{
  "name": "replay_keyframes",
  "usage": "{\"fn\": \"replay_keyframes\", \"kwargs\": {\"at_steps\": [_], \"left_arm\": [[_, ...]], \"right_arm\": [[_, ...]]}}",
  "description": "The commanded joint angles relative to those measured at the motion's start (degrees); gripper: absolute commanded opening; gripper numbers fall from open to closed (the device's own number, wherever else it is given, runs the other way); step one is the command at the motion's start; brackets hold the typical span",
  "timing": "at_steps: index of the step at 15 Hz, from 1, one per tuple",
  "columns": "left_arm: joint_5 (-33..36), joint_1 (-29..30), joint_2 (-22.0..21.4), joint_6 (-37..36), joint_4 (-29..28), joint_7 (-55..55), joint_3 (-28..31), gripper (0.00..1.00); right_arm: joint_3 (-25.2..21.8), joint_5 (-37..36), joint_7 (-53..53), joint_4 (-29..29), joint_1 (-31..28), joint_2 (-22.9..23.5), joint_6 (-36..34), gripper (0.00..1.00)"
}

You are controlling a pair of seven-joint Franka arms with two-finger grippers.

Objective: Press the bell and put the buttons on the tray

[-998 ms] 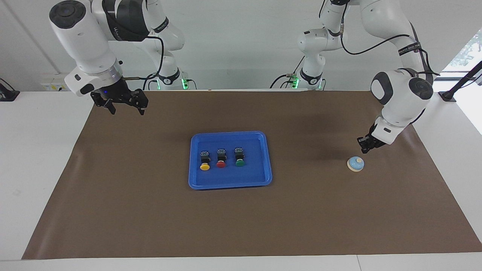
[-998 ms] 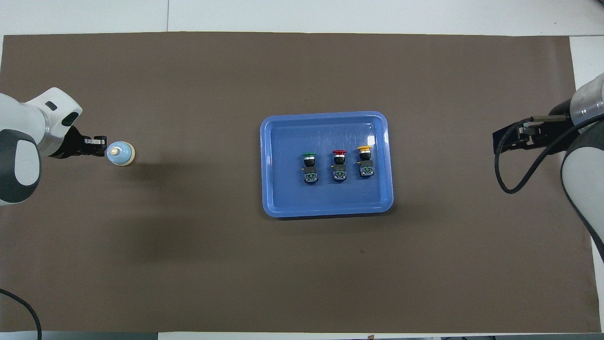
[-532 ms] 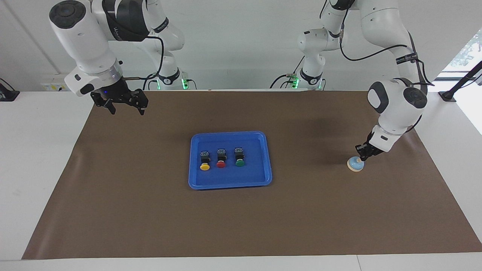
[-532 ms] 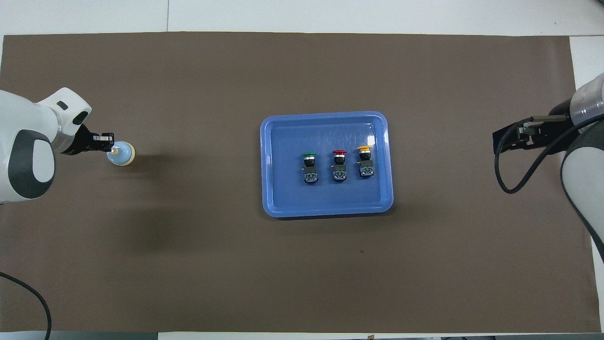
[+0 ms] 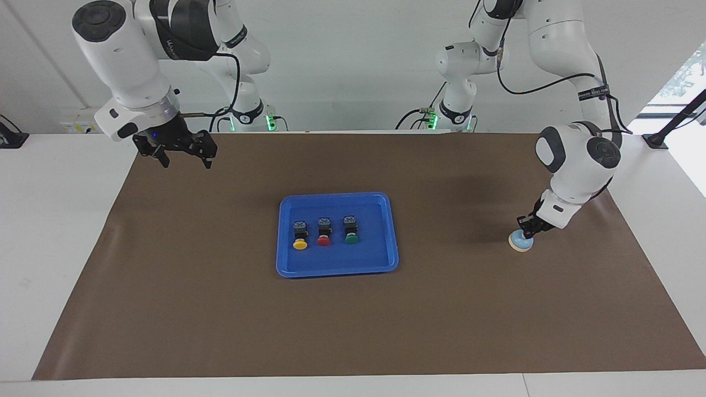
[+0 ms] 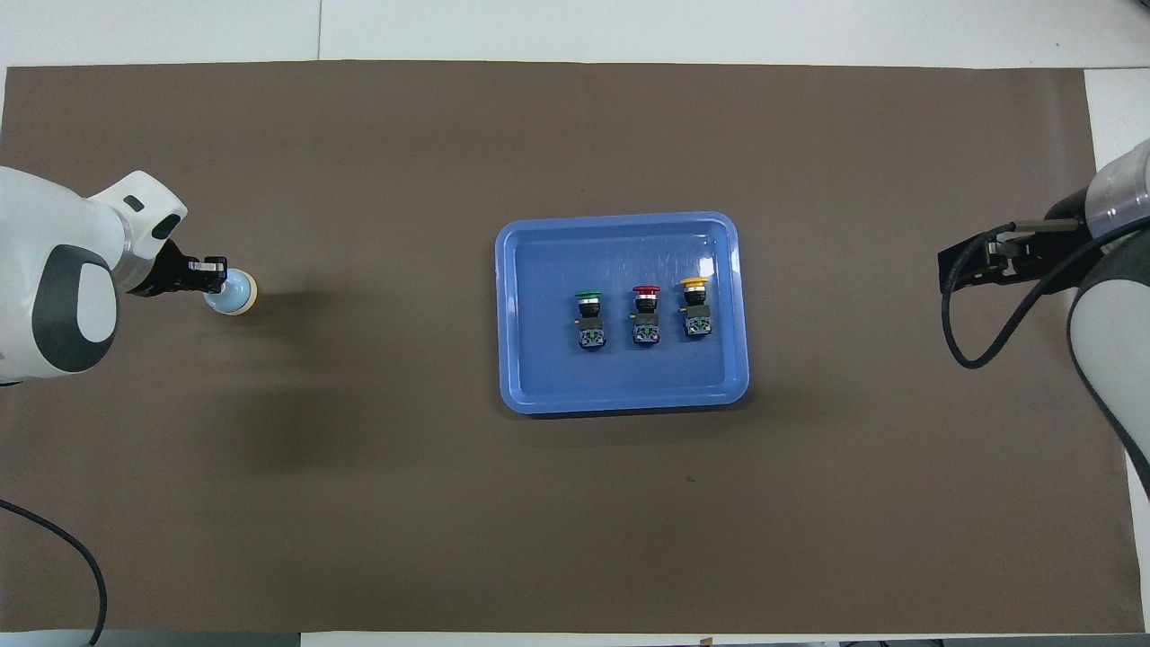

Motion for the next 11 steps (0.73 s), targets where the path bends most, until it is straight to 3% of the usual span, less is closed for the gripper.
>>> {"fn": "replay_keyframes", "kwargs": {"at_steps": [1,2,3,4,5,11], "left_arm": [[0.91,-0.05,-0.59,-11.76,8.02,0.31,-0.08,0.03],[0.91,-0.14,-0.76,-15.11,10.57,0.31,-0.08,0.20],[0.91,-0.23,-1.89,-17.32,11.55,-0.04,-0.16,0.51],[0.91,-0.23,-3.47,-18.73,11.39,-0.30,-0.16,0.91],[0.91,-0.23,-5.14,-20.66,11.30,-0.48,-0.08,1.00],[0.82,-0.23,-13.59,-29.03,10.07,-0.57,-0.25,1.00]], "right_arm": [[0.48,-0.10,-0.59,-1.23,-0.60,-1.08,0.33,1.00],[0.48,-0.10,-0.67,-1.23,-0.60,-1.08,0.33,1.00],[0.48,-0.10,-0.68,-1.23,-0.51,-1.08,0.42,1.00],[0.48,-0.10,-0.68,-1.23,-0.59,-1.08,0.33,1.00],[0.48,-0.10,-0.59,-1.23,-0.60,-1.08,0.33,1.00],[0.48,-0.10,-0.59,-1.23,-0.60,-1.08,0.33,1.00]]}}
